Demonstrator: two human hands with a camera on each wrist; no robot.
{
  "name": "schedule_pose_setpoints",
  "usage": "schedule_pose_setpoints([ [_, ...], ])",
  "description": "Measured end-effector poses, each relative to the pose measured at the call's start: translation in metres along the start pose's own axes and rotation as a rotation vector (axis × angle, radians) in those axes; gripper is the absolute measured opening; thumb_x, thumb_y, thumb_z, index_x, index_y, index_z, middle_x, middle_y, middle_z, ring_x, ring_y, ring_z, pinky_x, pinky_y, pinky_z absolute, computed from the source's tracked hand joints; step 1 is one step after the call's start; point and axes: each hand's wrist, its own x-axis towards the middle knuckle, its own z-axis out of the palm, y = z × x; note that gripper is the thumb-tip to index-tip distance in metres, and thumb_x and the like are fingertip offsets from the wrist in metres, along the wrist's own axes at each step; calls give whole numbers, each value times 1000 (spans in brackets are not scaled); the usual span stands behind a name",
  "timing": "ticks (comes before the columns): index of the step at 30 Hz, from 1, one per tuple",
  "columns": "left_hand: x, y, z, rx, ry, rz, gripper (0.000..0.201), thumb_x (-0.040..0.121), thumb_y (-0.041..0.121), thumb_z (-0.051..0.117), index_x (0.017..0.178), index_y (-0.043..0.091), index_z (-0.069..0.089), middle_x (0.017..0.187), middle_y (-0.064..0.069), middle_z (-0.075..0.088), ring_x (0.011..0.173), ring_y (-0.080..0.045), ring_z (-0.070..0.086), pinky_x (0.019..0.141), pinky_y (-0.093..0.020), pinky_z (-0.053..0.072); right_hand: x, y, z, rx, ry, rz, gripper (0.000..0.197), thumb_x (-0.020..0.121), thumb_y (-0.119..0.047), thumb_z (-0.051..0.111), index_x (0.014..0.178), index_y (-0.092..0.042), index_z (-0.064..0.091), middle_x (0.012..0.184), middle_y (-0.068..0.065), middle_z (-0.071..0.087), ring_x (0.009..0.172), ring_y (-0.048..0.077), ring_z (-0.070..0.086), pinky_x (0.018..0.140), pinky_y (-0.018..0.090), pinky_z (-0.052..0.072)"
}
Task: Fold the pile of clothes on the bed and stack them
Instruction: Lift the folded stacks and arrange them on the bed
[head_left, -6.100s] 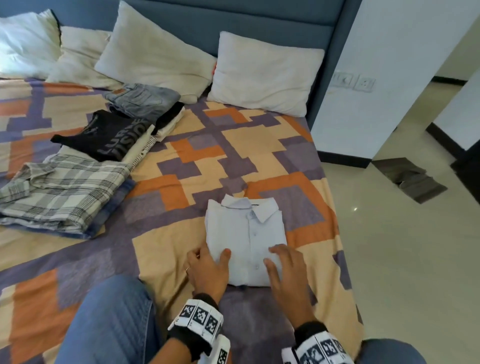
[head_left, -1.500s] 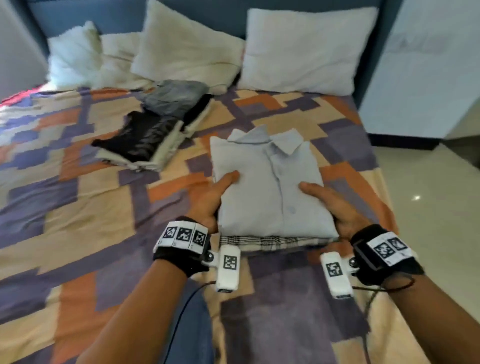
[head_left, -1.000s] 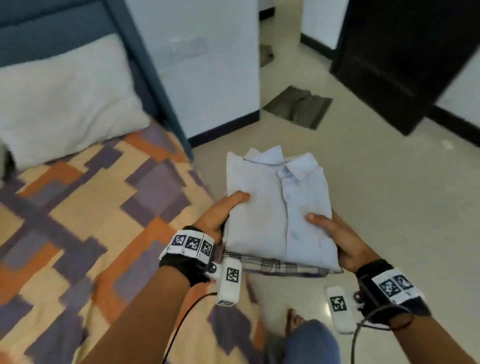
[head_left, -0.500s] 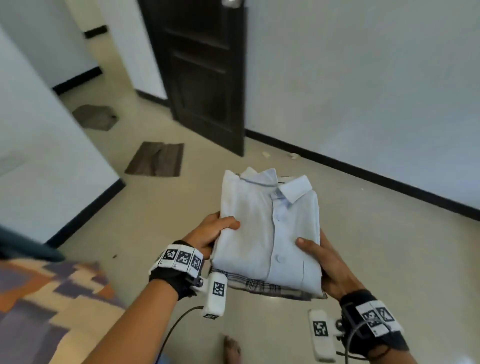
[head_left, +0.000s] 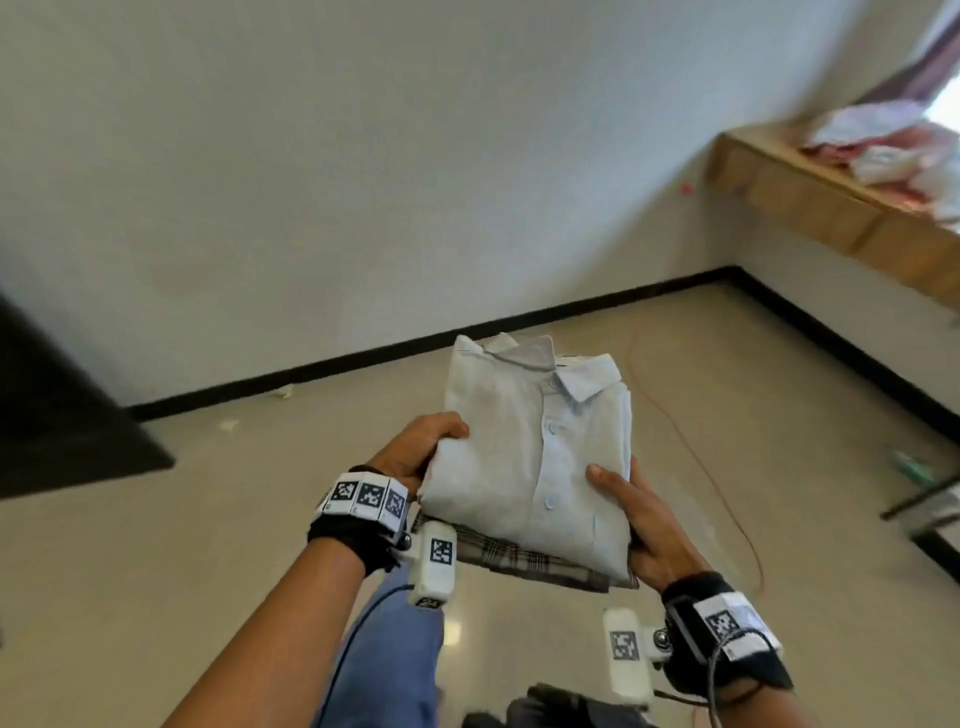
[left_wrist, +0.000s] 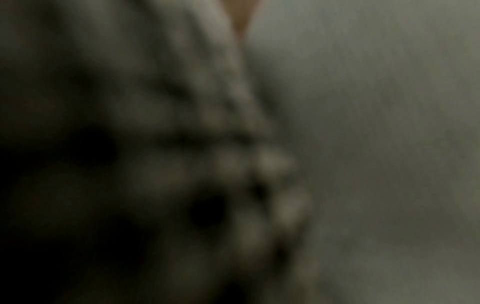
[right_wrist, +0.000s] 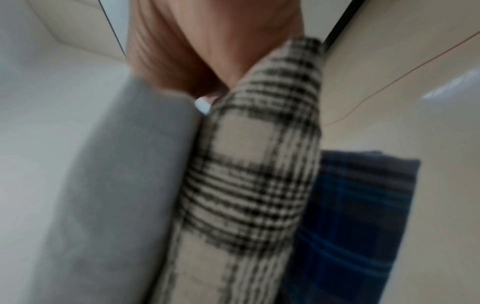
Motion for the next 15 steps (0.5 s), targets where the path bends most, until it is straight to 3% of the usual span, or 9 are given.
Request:
schedule_pose_setpoints([
  [3,49,15,61,93,-149,-59,27,85,15,52,106,1,62,106,-22,63,93,-35,61,89,-44,49,0,-20,-45,77,144,-75,57,81,-16,69,133,-28,49,124,12,67,107,36,67,80,55,57],
  [6,109,27,119,228,-288,-73,36,80,15,63,112,-2,61,105,-22,68,91,-34,65,79,-42,55,7,-42,-92,163,267,-141,58,83,-14,68,137,-21,47,125,15,66,106,36,67,77,50,57],
  [9,167,41,187,325,-449,-90,25,87,4,60,111,-4,60,100,-20,71,88,-32,69,70,-41,59,21,-70,-144,204,388,-214,58,84,-13,70,137,-19,47,126,17,65,108,38,66,79,51,56],
  [13,226,68,291,406,-633,-123,55,64,9,69,117,-4,57,114,-27,66,98,-40,65,82,-51,56,30,-113,-203,261,554,-316,67,77,-14,78,137,-18,47,126,19,64,111,42,63,82,54,55],
  [15,249,77,349,478,-733,-148,61,60,9,71,118,-6,56,116,-28,64,103,-43,63,87,-55,53,24,-133,-229,290,648,-378,65,77,-13,79,135,-20,48,123,18,66,109,42,64,80,53,55],
])
